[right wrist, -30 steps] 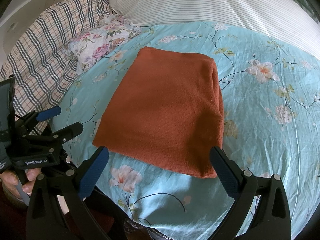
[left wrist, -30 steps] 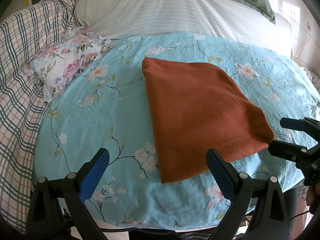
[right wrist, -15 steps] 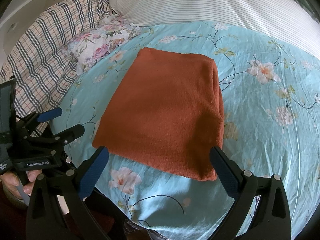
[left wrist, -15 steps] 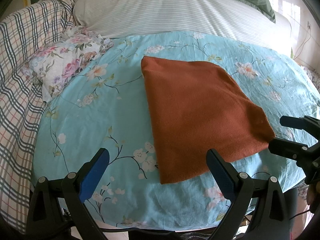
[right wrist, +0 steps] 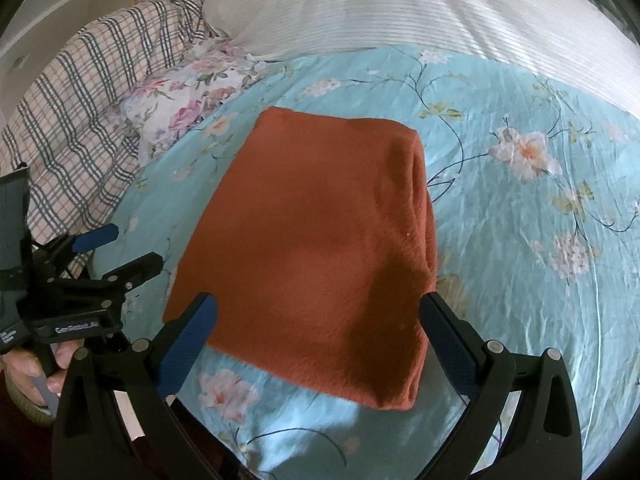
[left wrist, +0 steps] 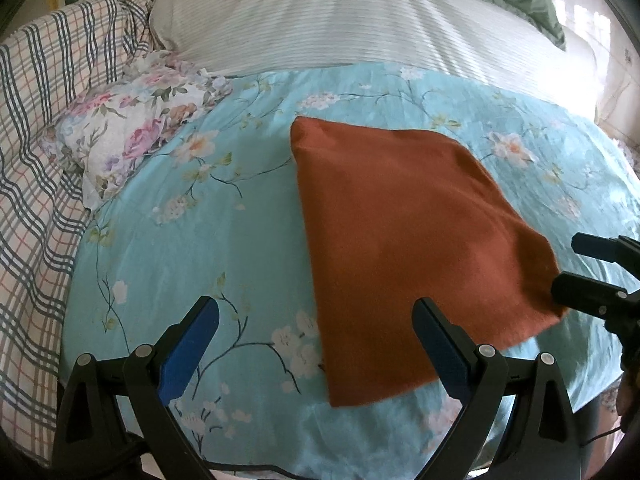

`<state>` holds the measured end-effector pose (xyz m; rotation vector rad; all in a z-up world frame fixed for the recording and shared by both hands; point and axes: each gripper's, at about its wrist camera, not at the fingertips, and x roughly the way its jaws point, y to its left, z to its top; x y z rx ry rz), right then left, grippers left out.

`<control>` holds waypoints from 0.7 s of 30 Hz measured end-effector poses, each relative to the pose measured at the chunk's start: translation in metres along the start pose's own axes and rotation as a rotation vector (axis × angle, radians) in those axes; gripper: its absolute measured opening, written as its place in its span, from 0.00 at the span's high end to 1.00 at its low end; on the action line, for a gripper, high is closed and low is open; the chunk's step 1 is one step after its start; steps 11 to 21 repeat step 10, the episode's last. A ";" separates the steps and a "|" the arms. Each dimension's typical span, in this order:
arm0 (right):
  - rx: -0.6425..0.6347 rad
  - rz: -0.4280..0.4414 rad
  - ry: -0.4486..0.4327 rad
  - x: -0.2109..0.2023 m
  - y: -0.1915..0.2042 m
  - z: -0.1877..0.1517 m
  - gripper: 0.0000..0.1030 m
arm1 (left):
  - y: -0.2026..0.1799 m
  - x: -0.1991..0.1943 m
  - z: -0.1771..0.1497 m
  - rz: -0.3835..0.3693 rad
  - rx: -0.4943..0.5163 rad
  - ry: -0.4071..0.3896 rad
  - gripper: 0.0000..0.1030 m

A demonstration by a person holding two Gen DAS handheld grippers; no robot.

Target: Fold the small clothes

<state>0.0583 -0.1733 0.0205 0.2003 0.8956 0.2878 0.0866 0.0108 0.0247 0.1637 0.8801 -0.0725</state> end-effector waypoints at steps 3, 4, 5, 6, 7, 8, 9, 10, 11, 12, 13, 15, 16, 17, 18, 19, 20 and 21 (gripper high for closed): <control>0.001 0.002 0.009 0.005 -0.003 0.001 0.02 | 0.001 0.004 0.003 -0.001 -0.003 0.008 0.05; 0.000 0.002 0.010 0.006 -0.003 0.000 0.02 | 0.001 0.005 0.003 0.001 -0.003 0.010 0.05; -0.001 0.001 0.012 0.008 -0.003 0.000 0.02 | 0.001 0.006 0.003 0.001 -0.002 0.010 0.05; -0.001 0.001 0.014 0.009 -0.003 0.000 0.02 | 0.001 0.007 0.004 0.001 -0.002 0.012 0.05; 0.000 0.002 0.015 0.010 -0.003 0.000 0.02 | 0.001 0.007 0.004 0.002 -0.002 0.013 0.05; 0.000 0.004 0.016 0.010 -0.004 0.000 0.02 | 0.001 0.008 0.004 0.001 -0.002 0.015 0.05; 0.000 0.004 0.015 0.011 -0.004 0.001 0.02 | 0.001 0.009 0.004 -0.001 -0.004 0.018 0.05; 0.000 0.001 0.013 0.011 -0.003 0.001 0.02 | 0.001 0.010 0.004 -0.004 -0.006 0.020 0.05; 0.000 0.001 0.013 0.011 -0.003 0.001 0.02 | 0.001 0.010 0.004 -0.004 -0.006 0.020 0.05; 0.000 0.001 0.013 0.011 -0.003 0.001 0.02 | 0.001 0.010 0.004 -0.004 -0.006 0.020 0.05; 0.000 0.001 0.013 0.011 -0.003 0.001 0.02 | 0.001 0.010 0.004 -0.004 -0.006 0.020 0.05; 0.000 0.001 0.013 0.011 -0.003 0.001 0.02 | 0.001 0.010 0.004 -0.004 -0.006 0.020 0.05; 0.000 0.001 0.013 0.011 -0.003 0.001 0.02 | 0.001 0.010 0.004 -0.004 -0.006 0.020 0.05; 0.000 0.001 0.013 0.011 -0.003 0.001 0.02 | 0.001 0.010 0.004 -0.004 -0.006 0.020 0.05; 0.000 0.001 0.013 0.011 -0.003 0.001 0.02 | 0.001 0.010 0.004 -0.004 -0.006 0.020 0.05; 0.000 0.001 0.013 0.011 -0.003 0.001 0.02 | 0.001 0.010 0.004 -0.004 -0.006 0.020 0.05; 0.000 0.001 0.013 0.011 -0.003 0.001 0.02 | 0.001 0.010 0.004 -0.004 -0.006 0.020 0.05; 0.000 0.001 0.013 0.011 -0.003 0.001 0.02 | 0.001 0.010 0.004 -0.004 -0.006 0.020 0.05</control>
